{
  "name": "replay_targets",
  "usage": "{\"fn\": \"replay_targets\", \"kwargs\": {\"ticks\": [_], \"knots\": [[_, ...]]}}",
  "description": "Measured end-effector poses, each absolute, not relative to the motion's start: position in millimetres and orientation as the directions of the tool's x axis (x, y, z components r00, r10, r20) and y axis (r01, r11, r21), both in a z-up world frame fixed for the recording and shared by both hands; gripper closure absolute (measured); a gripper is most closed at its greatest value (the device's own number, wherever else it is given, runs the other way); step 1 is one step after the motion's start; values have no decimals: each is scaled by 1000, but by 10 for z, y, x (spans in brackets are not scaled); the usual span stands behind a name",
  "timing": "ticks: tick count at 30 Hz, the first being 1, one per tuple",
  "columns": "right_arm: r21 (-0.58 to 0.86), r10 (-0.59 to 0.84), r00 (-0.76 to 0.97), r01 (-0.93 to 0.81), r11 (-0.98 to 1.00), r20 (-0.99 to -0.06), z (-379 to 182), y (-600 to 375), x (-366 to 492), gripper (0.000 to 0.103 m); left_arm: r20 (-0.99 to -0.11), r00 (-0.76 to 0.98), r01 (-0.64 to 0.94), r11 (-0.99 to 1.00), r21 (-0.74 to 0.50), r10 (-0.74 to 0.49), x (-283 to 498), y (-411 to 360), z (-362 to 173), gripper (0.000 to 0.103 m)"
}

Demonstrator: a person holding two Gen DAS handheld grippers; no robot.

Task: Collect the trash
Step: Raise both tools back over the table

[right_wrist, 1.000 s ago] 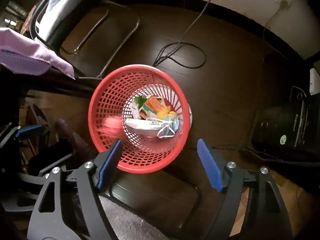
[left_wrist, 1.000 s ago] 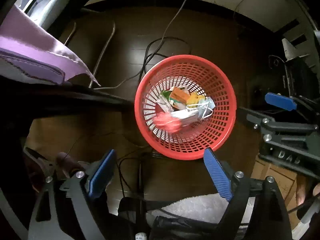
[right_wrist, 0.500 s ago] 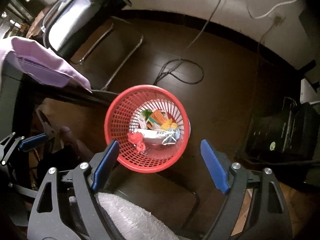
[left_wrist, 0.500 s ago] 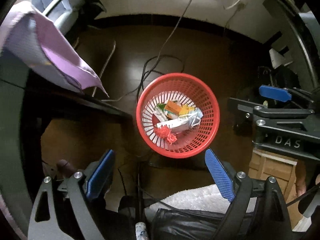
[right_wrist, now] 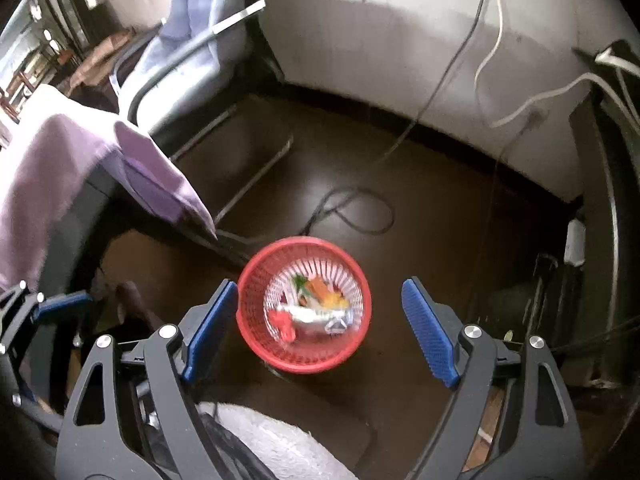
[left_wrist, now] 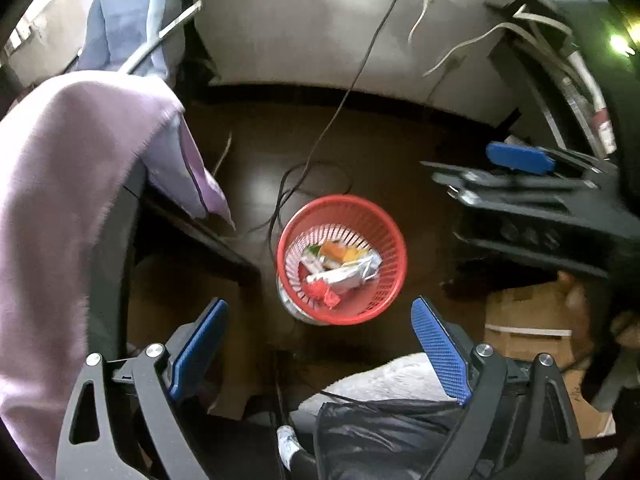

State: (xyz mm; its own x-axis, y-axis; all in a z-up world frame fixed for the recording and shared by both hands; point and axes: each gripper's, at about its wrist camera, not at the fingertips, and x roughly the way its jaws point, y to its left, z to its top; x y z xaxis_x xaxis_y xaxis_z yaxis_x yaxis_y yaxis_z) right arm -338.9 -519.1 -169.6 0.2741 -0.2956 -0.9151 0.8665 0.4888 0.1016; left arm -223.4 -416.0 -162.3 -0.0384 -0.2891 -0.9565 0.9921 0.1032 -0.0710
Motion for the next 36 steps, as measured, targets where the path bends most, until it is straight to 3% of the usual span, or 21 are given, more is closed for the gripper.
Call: {"fn": "replay_targets", "kwargs": {"ticks": [9, 17, 26, 36], "knots": [[117, -409, 375, 839, 531, -832, -960, -5022, -3158, 16, -886, 65, 984, 177, -19, -459, -2073, -3654, -814, 8], [127, -405, 452, 777, 617, -795, -626, -4681, -2734, 16, -828, 185, 947, 322, 6, -529, -1615, -3152, -288, 8], [162, -288, 585, 597, 786, -758, -364, -4120, -1811, 16, -757, 361, 842, 539, 14, -544, -797, -2391, 302, 7], [194, -123, 665, 382, 904, -737, -205, -3467, -921, 16, -736, 474, 702, 712, -16, -484, -150, -1644, 544, 6]]}}
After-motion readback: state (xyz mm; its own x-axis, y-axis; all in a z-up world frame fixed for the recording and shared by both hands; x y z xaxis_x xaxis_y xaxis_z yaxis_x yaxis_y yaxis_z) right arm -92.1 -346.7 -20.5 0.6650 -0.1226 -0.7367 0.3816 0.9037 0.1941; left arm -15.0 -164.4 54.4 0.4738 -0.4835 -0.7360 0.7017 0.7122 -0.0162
